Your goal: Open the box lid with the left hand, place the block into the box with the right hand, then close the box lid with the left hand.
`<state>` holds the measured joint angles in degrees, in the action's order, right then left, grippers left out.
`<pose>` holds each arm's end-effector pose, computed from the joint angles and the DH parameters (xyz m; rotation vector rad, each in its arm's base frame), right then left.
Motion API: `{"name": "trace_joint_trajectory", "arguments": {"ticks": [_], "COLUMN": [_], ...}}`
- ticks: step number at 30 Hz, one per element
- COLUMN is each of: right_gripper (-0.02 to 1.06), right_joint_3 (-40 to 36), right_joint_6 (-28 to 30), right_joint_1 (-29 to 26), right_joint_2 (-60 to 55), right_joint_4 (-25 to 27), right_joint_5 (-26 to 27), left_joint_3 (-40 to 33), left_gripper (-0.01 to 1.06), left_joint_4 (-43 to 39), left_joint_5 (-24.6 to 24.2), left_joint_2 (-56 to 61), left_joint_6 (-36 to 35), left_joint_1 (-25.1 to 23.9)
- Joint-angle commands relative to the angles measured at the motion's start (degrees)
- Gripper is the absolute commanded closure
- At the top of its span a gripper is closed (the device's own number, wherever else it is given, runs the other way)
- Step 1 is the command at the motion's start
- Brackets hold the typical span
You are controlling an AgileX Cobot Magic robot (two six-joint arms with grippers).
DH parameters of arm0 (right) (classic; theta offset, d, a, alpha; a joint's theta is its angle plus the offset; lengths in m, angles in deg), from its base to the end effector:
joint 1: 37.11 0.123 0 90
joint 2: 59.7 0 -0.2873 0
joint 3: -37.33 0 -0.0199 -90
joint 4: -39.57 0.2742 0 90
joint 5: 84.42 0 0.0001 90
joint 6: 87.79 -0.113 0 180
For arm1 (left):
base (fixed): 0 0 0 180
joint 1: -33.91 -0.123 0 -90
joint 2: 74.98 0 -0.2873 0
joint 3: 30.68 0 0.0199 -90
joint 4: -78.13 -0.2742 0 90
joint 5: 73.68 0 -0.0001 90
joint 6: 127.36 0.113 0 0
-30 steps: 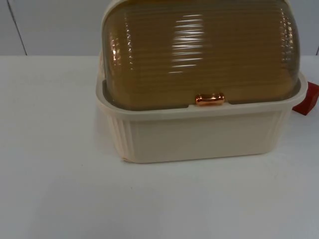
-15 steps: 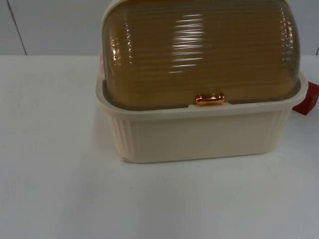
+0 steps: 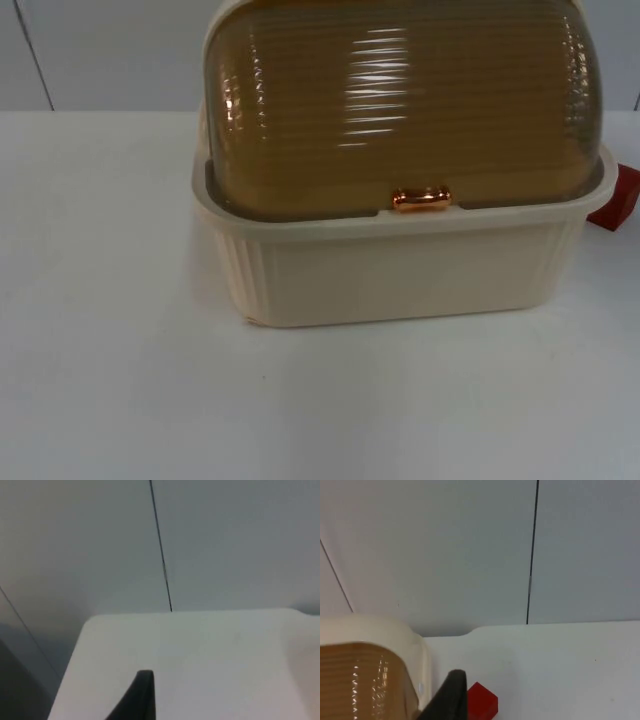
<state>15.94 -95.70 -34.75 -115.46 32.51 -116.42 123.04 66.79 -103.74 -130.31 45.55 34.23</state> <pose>0.2080 0.0012 0.4042 0.0368 1.9005 -0.0113 0.2098 0.0100 0.3783 -0.0135 1.9406 0.1240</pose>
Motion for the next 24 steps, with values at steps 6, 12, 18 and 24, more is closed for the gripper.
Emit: {"name": "trace_joint_trajectory", "arguments": {"ticks": [6,12,18,24], "right_gripper": [-0.01,-0.01,-0.01,-0.01], "right_joint_3": [0.3,0.3,0.3,0.3], "right_joint_6": [-0.2,-0.2,-0.2,-0.2], "right_joint_1": [0.1,0.1,0.1,0.1], "right_joint_2": [-1.7,-1.7,-1.7,-0.3], "right_joint_4": [-2.0,-3.2,-3.2,-3.5], "right_joint_5": [1.3,0.3,-0.7,-1.1], "left_joint_3": [0.3,0.3,0.3,0.3], "left_gripper": [0.00,0.00,0.00,0.00], "left_joint_4": [1.5,-2.3,-11.6,-20.9], "left_joint_5": [1.0,2.4,5.3,5.1], "left_joint_2": [-5.6,-9.8,-14.5,-20.9], "left_joint_6": [8.1,10.9,10.9,10.9], "left_joint_1": [6.8,21.2,36.4,48.3]}}
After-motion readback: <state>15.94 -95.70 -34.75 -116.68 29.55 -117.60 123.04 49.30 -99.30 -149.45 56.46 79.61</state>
